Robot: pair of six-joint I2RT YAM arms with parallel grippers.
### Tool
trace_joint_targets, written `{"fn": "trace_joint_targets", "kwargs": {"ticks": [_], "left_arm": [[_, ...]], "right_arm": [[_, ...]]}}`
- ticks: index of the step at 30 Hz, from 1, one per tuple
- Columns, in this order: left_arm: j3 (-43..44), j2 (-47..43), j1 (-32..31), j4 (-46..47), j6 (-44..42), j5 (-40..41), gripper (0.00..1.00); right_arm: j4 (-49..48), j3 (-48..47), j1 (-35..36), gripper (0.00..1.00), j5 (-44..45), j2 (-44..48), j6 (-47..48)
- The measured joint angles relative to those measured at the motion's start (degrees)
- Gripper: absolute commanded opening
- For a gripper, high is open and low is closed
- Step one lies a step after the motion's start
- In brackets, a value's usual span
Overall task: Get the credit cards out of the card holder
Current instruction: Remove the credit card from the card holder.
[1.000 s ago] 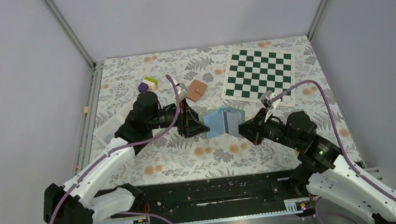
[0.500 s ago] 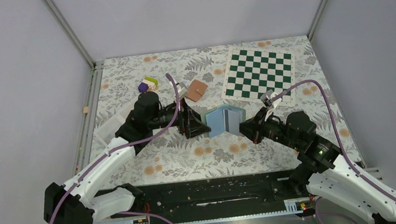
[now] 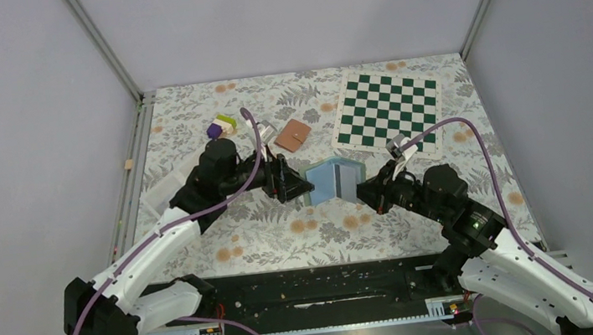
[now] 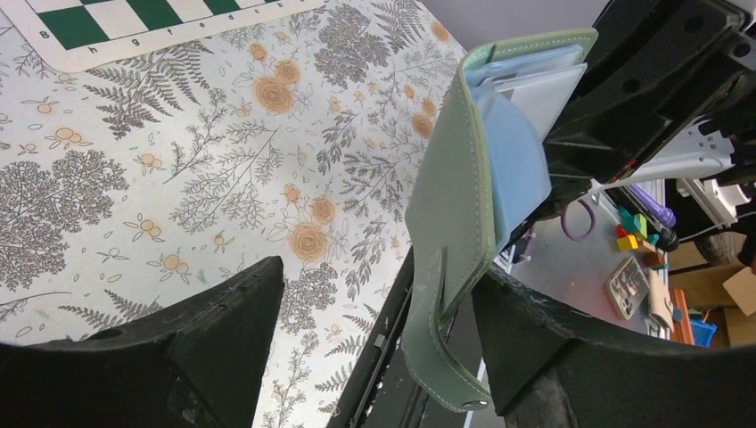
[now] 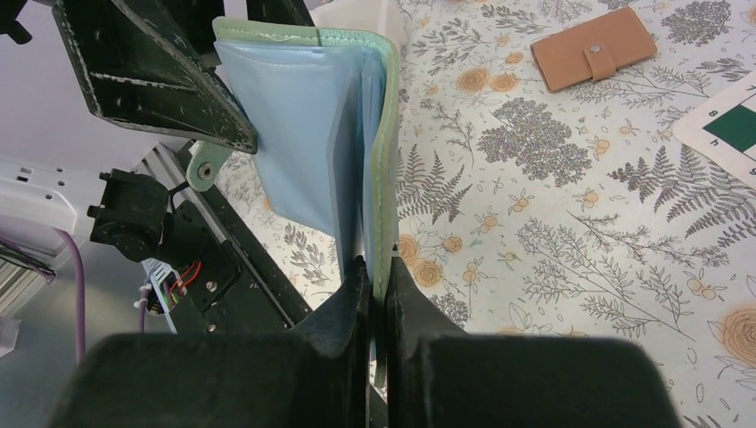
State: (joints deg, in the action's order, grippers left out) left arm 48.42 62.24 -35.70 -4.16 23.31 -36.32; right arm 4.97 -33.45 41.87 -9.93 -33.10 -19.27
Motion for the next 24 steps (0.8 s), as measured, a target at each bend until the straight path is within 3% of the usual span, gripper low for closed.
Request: {"fn": "trace_joint_targets", "kwargs": {"ticks": [19,22,24], "left_arm": [[-2.08,-0.63,-0.26,3.41,8.04,1.22,0.74],[-2.10,0.94,-0.28,3.85,8.22,0.50,0.50],[-2.10,1.77,-0.28,3.85,8.33,-1.11,0.21]], "right_arm": [[3.32,-0.24,0.00,0.00,0.79,-2.14,-0.50],[3.08,-0.24,0.00,0.00,-0.22,-2.12,-1.33],[2.23,-0.24,0.00,0.01,-1.25,-2.08,-1.90]]}}
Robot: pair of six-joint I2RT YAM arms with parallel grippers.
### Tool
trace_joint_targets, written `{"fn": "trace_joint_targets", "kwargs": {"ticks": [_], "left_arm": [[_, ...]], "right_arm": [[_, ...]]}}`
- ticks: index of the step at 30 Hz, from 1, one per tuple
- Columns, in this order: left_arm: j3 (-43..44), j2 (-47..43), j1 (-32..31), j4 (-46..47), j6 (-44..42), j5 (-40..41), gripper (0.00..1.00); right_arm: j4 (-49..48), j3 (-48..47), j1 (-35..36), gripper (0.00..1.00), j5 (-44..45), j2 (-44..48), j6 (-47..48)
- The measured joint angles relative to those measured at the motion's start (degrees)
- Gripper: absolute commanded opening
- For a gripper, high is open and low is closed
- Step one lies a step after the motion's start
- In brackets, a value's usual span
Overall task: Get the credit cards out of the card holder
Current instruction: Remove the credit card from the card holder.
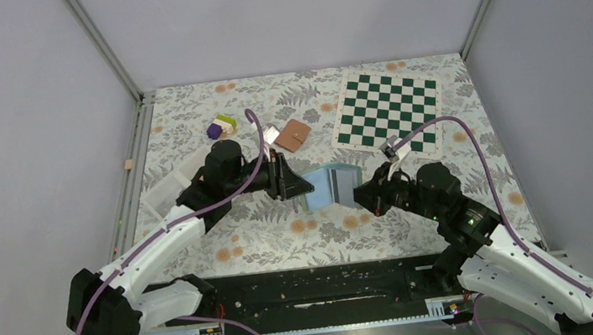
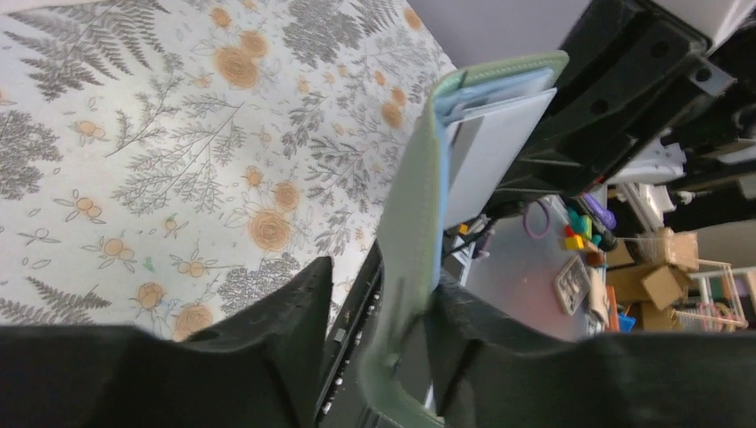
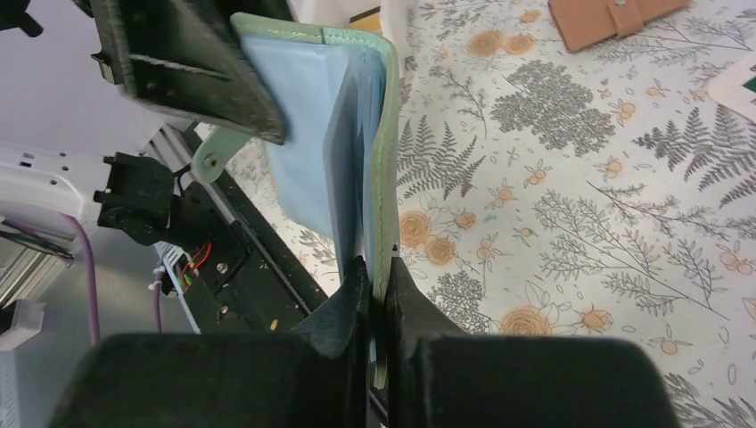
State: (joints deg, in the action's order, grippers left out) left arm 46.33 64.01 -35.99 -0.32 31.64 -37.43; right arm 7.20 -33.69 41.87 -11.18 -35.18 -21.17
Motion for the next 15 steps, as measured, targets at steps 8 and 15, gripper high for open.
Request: {"fn": "trace_joint_targets", "kwargs": {"ticks": [8,15], "left_arm": [[2.78,-3.08,0.39,-9.33,-4.28,-4.83,0.00],[5.22,-12.76,0.63,-14.62,-7.04,-4.90,0.00]], "right_arm": [[4.85,-5.38,-0.02,0.65,-4.57,-2.16,0.61],[5.11,-9.22,-0.02,0.99,-9.18,4.26,0.37]]}}
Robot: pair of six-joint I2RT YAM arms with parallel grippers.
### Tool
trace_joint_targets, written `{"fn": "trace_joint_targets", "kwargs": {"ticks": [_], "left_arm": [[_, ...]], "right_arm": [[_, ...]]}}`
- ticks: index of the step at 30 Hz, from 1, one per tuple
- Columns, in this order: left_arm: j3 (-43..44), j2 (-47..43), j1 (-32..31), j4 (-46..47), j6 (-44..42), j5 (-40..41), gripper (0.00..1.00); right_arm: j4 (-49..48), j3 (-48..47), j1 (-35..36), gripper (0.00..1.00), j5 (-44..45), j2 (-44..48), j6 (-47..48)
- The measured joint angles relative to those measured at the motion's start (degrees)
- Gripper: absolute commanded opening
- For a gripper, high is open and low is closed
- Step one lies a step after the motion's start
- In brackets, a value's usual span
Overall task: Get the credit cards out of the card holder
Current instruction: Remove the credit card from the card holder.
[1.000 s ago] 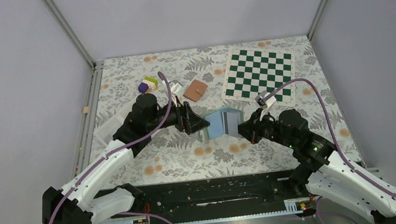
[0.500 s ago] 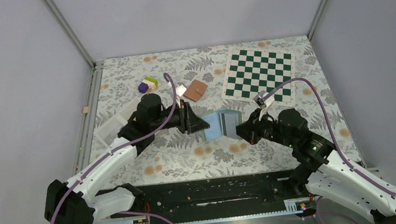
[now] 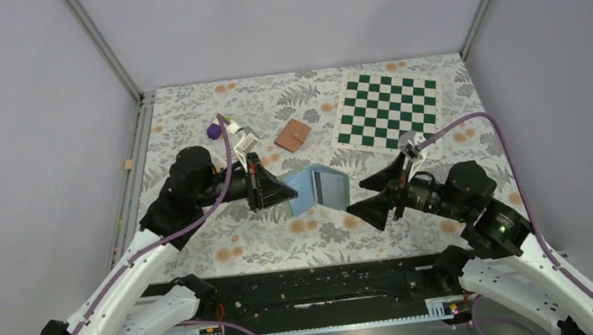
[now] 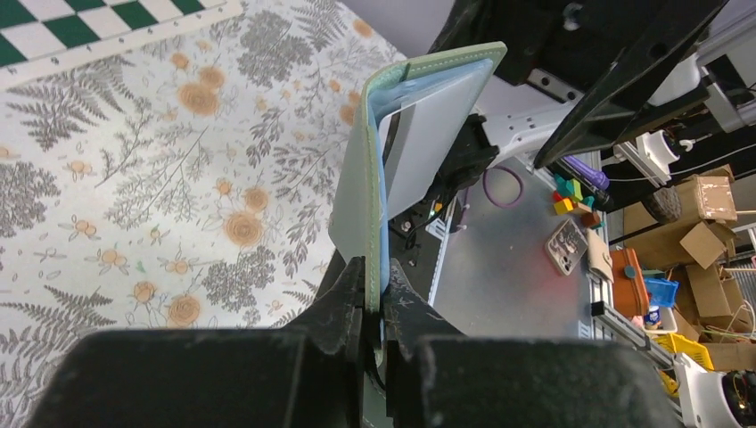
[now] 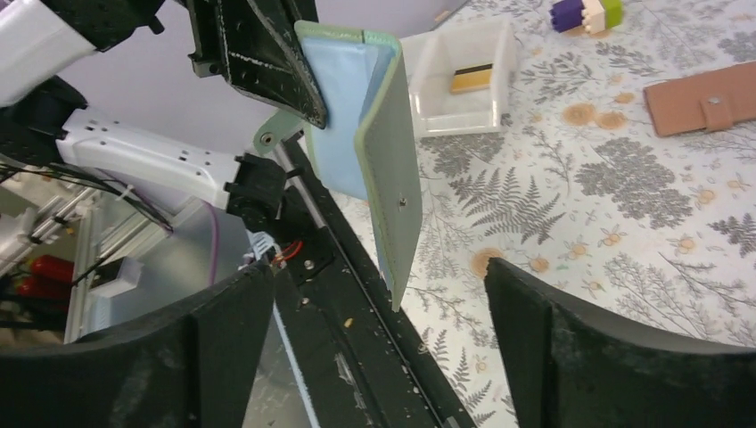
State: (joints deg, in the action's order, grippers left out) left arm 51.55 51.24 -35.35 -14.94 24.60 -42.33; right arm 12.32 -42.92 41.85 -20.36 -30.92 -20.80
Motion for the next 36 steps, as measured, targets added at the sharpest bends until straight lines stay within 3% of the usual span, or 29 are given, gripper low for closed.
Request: {"fn": "trace_joint_targets", "kwargs": {"ticks": [7,12,14,15,17,18,20,23,24,26,32,34,36], "left_arm": [[2.10,0.11,0.02,-1.07,1.25,-0.85,0.00],[2.12,0.42,0.02,-1.90,2.29,-0.83,0.00],[2.10,0.63,0.02,-1.99,2.56,-0.85,0.00],[2.10,0.68,0.02,-2.05,2.67,-0.85,0.00],[2.10,0.68,0.02,-2.23,2.78,-0.90,0.00],[2.10,0.68,0.02,-2.21,2.80,-0.98,0.00],[2.12,0.68,0.44,-2.69,2.75,-1.73,0.02],[3.19,1.44,2.32,-4.83,1.86,-3.50,0.43],[4.11,2.12,3.39,-5.95,0.90,-3.72,0.46],[6.75,3.72,5.44,-9.68,-1.33,-1.27,0.48],[22.51,9.27,8.39,-28.98,-7.96,22.14,0.50],[24.52,6.88,8.52,-29.77,-6.91,22.77,0.52],[23.26,2.67,8.35,-27.21,-3.52,18.38,0.52]], "right_arm": [[-2.73,0.24,0.00,0.99,-1.70,-2.03,-4.66],[-8.72,0.59,0.00,0.85,-3.21,-4.42,-8.79],[-12.31,1.05,0.00,0.68,-4.44,-6.36,-11.02],[-13.55,1.27,0.00,0.53,-4.79,-7.37,-11.82],[-14.86,1.60,0.00,0.10,-4.92,-9.14,-13.33],[-15.08,1.66,0.00,0.00,-4.70,-9.84,-13.46],[-14.64,1.90,-0.04,0.00,-4.13,-10.51,-13.35],[-14.19,1.99,-0.31,0.00,-4.20,-9.92,-12.83],[-14.16,1.97,-0.46,0.00,-4.55,-9.64,-12.57],[-14.16,1.84,-0.87,0.00,-5.14,-9.49,-12.46],[-9.27,-0.15,-1.68,0.00,-2.71,-12.24,-10.73],[-6.80,-0.79,-1.75,0.00,-1.33,-13.44,-9.88],[-5.20,-1.14,-1.79,0.00,-0.83,-14.14,-9.29]]}}
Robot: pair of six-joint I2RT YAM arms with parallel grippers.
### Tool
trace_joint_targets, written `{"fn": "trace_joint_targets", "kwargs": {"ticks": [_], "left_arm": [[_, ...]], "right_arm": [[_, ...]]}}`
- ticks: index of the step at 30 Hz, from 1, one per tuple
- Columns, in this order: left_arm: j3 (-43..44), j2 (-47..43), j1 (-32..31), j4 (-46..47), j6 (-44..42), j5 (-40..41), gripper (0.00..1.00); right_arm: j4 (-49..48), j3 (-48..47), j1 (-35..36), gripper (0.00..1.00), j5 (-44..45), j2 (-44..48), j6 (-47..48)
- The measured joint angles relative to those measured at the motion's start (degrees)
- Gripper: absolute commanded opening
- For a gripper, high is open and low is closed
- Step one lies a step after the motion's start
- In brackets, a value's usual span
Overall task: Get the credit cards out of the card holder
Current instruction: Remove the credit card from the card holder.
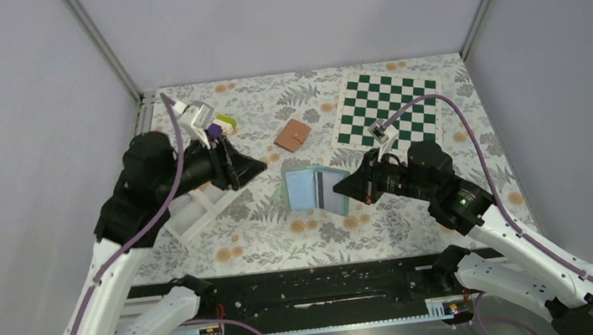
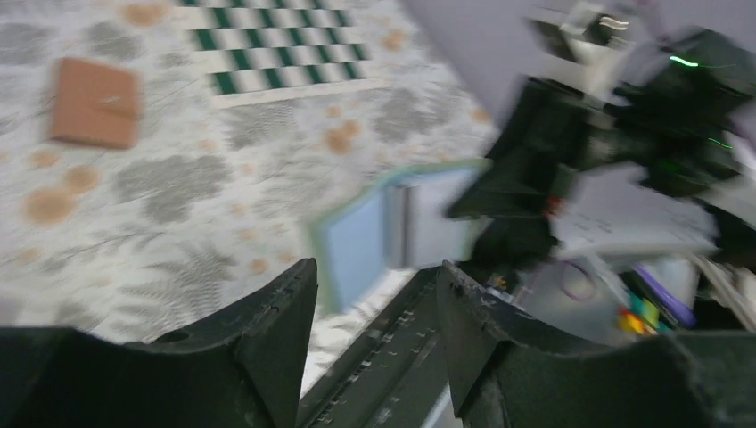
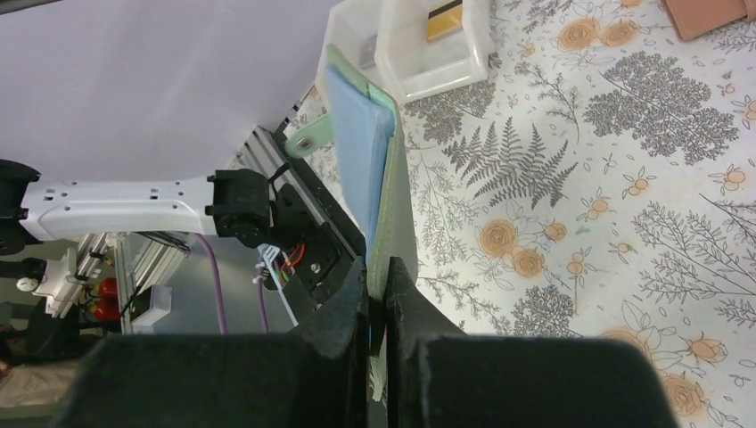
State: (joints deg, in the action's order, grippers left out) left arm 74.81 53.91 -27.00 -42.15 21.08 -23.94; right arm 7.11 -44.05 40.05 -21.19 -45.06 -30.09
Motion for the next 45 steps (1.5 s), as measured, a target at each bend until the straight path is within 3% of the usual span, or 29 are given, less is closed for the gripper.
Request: {"fn": "trace_joint_targets", "kwargs": {"ticks": [6,12,20,25,32,37,45], "left_arm": [[-14.01,-6.14,-4.68,20.00,10.99,-13.42,0.54],[-24.11,-1.66,-7.91,31.80,16.46,-15.41,0.55],[-28.89,-1.11,-8.39,46.18,21.05,-18.86,0.52],[-31.21,-2.97,-8.48,51.10,22.45,-20.31,0.44],[-32.04,-3.17,-8.61,57.90,26.08,-22.25,0.41],[-32.68,-3.17,-8.66,60.02,27.91,-22.84,0.47],[-33.05,-3.39,-8.81,59.17,27.80,-22.80,0.48]], "right_arm": [[-0.83,-0.04,-0.04,0.00,-1.97,0.28,0.17],[-6.60,0.94,-0.07,0.00,-5.55,2.60,-1.42],[-15.89,4.42,-0.39,0.00,-8.48,3.72,-5.35],[-17.35,4.83,-0.42,0.00,-9.03,3.43,-6.34],[-20.52,5.40,-0.42,0.00,-10.97,3.41,-7.78],[-21.42,5.46,-0.42,0.00,-11.50,3.21,-8.22],[-21.59,5.46,-0.42,0.00,-11.54,3.02,-8.39]]}}
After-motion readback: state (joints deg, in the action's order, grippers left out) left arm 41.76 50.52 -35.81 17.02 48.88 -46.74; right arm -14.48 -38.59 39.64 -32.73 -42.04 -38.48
